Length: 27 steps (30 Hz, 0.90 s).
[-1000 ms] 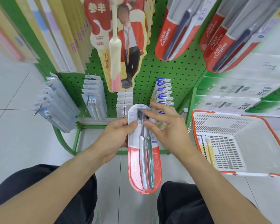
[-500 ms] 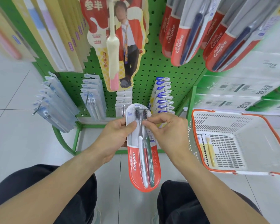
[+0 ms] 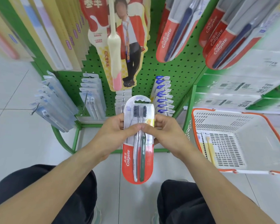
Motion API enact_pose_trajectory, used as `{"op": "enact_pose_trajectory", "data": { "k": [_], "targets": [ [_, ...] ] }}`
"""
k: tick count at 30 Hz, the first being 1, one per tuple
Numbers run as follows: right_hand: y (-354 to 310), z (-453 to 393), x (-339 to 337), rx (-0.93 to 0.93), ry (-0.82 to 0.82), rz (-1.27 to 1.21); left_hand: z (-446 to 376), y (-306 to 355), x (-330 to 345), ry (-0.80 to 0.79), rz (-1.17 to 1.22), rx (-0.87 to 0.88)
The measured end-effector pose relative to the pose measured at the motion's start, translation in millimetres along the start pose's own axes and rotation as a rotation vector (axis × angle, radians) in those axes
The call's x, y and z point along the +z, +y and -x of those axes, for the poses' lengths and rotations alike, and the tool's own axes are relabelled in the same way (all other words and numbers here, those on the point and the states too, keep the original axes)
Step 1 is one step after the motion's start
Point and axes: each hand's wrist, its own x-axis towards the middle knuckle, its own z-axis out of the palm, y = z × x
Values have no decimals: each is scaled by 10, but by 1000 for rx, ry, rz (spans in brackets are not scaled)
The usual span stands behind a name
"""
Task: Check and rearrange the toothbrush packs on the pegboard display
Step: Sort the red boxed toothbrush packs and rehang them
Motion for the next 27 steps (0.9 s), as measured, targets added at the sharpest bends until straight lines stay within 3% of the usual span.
{"op": "enact_pose_trajectory", "data": {
  "k": [7, 16, 27],
  "targets": [
    [-46, 15, -18, 34, -140, -89, -26, -19, -19, 22, 34, 1],
    [-26, -4, 33, -79, -56, -24, -7, -17, 1, 24, -34, 105],
    [18, -52, 3, -191, 93, 23, 9, -5, 37, -106, -11, -31]
  ]
}}
